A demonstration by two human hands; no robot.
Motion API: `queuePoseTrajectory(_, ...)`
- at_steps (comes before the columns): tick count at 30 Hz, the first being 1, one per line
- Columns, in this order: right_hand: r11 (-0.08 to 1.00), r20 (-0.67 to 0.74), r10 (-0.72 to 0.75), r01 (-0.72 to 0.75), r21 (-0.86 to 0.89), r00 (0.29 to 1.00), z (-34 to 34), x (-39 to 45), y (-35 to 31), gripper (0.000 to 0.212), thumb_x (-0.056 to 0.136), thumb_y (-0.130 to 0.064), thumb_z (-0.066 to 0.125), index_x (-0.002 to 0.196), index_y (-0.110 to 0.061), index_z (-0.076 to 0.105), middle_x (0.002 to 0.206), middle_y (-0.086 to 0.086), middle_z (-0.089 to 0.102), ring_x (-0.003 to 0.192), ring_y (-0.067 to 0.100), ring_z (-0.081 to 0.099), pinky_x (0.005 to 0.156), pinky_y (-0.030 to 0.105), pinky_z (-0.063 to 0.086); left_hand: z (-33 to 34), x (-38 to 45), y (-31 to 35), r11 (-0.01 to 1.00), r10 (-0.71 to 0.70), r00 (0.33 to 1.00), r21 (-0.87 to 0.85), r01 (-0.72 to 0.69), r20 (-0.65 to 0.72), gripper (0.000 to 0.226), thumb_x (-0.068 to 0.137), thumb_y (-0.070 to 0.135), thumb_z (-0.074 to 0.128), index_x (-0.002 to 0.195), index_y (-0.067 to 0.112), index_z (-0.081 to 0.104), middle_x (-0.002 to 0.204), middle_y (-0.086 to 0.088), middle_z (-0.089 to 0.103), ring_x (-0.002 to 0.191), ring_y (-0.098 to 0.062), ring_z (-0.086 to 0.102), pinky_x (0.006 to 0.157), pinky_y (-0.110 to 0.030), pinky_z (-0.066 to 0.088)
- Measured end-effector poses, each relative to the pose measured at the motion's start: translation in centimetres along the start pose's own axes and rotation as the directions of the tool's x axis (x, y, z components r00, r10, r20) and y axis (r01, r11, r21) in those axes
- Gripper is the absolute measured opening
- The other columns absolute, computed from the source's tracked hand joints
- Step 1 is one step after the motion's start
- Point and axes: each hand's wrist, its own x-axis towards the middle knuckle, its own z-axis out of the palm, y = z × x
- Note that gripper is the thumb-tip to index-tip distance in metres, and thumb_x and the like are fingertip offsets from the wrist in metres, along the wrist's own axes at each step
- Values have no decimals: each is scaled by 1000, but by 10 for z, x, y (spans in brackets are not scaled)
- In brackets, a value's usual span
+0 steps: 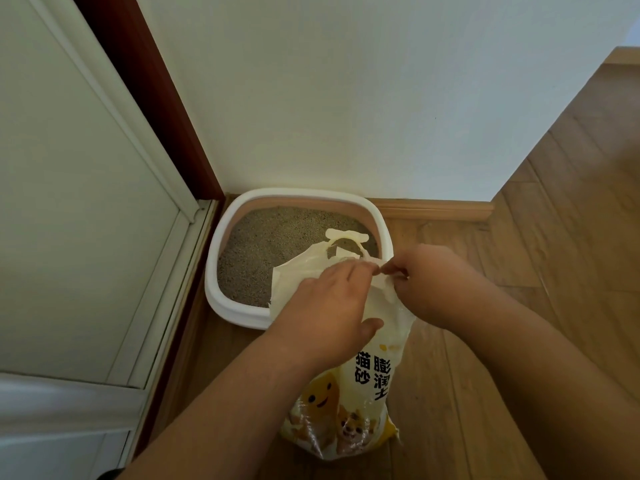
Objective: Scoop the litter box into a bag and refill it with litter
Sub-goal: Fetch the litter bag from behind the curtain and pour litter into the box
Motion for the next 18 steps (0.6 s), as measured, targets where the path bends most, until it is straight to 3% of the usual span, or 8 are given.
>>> queuePoseTrajectory(4,998,-28,-54,55,33,998,1,-3,6,49,98,-32,60,146,-27,53,133,-1,65,104,13,66,86,25,54,4,4,7,1000,-2,999,29,0,41,44,97,58,55,132,31,49,130,9,56,127,-15,44,102,-40,41)
queuePoseTrajectory(6,985,2,-72,71,157,997,3,-4,8,51,97,-29,60,147,-27,51,130,-1,66,94,9,66,78,21,54,2,6,13,1000,-18,999,8,18,33,45,93,68,52,116,30,56,114,10,60,114,-14,46,95,-39,43)
queuePoseTrajectory(8,951,24,-66,56,305,998,4,-4,7,47,100,-24,55,146,-24,52,125,2,68,95,13,68,83,27,57,-1,7,18,999,-33,999,-12,34,10,49,90,74,50,109,30,61,102,11,62,106,-13,47,88,-38,44)
queuePoseTrajectory(10,890,25,-42,26,454,999,5,-4,7,36,103,-18,48,136,-16,62,116,7,71,97,22,69,89,38,59,-2,7,20,998,-53,998,-20,52,-20,37,98,60,48,107,27,64,93,8,59,101,-16,49,84,-39,46)
queuePoseTrajectory(12,808,27,-11,-7,590,1000,5,-4,7,32,104,-15,42,123,-8,68,108,11,72,95,27,70,83,42,63,-1,6,19,998,-58,997,-1,58,-56,24,105,40,47,109,24,64,93,5,56,100,-19,50,79,-40,48)
queuePoseTrajectory(15,733,73,-19,-36,679,997,6,-4,7,33,104,-13,43,129,-19,64,107,5,70,95,21,71,70,32,64,3,4,20,993,-111,990,-34,109,-91,13,102,17,50,113,21,56,99,4,51,94,-17,48,70,-32,40)
queuePoseTrajectory(18,790,61,-91,35,612,994,11,-2,10,44,99,-10,50,141,-22,57,117,4,71,103,20,70,87,38,61,6,4,31,975,-174,979,-160,156,-105,15,100,20,51,115,18,51,106,1,55,94,-17,50,73,-31,43)
